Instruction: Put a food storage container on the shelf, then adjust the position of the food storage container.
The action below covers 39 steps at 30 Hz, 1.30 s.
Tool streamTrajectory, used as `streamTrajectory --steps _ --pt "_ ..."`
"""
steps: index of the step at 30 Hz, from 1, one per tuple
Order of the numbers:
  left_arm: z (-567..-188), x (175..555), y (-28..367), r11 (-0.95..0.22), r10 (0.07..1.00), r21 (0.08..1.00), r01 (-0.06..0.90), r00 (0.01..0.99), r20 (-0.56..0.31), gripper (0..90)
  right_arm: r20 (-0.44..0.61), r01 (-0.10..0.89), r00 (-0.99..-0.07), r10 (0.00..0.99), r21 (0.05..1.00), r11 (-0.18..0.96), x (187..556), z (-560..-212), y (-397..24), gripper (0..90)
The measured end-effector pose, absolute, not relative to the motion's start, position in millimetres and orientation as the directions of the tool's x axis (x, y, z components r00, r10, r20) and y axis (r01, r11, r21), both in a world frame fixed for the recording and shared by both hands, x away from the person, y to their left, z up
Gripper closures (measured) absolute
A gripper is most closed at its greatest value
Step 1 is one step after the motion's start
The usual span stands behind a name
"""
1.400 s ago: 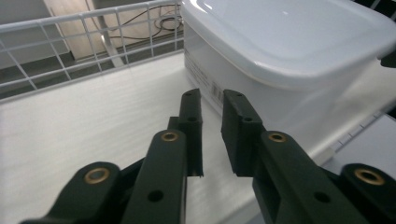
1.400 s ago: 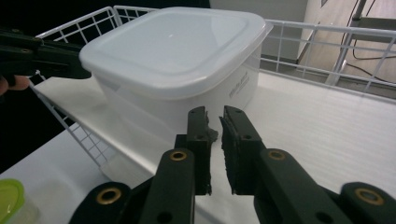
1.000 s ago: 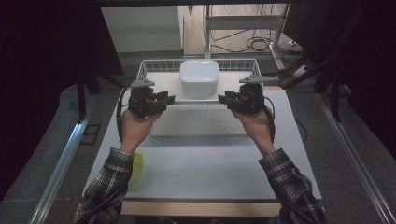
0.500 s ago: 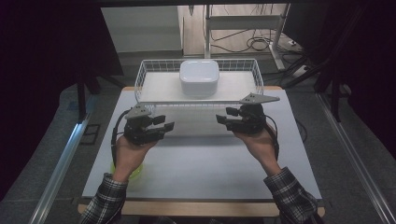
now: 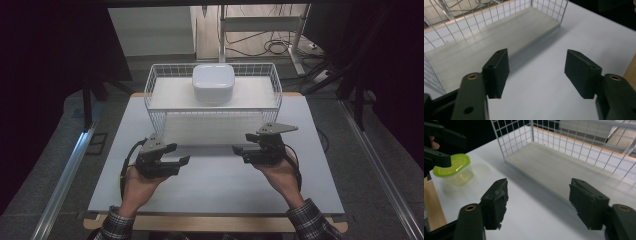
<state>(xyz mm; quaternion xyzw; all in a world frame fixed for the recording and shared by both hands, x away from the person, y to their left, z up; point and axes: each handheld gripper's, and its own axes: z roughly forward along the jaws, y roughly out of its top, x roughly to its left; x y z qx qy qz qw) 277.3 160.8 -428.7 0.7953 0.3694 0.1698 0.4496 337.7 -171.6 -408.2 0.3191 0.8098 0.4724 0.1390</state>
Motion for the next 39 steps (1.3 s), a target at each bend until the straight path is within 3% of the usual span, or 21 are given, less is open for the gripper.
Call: streamTrajectory --steps 4,8,13,23,31,39 --pt "-434.2 269.8 159.7 -0.35 0.746 0.833 0.428 0.665 -0.027 23.3 0.088 0.392 -0.76 0.644 0.853 0.346 333.2 -414.0 -174.2 26.1" --pt "-445.1 259.7 160.5 -0.316 0.738 0.838 0.445 0.67 -0.077 15.6 0.098 0.393 -0.772 0.628 0.85 0.351 323.2 -426.7 -177.5 18.1" --pt "-461.3 251.7 156.5 -0.337 0.754 0.841 0.424 0.656 -0.028 6.5 0.089 0.395 -0.772 0.629 0.843 0.365 311.0 -440.5 -180.1 10.0" --pt "-494.4 236.1 151.0 -0.313 0.732 0.851 0.422 0.678 -0.067 5.7 0.058 0.381 -0.778 0.626 0.835 0.396 294.8 -462.6 -187.8 5.7" --pt "-509.4 231.9 138.4 -0.382 0.716 0.817 0.432 0.698 -0.034 3.3 -0.022 0.346 -0.796 0.605 0.803 0.485 290.1 -484.1 -194.4 4.9" --pt "-506.6 235.1 141.4 -0.375 0.722 0.812 0.446 0.69 -0.045 2.3 0.02 0.386 -0.789 0.614 0.793 0.471 293.3 -491.1 -196.8 5.0"
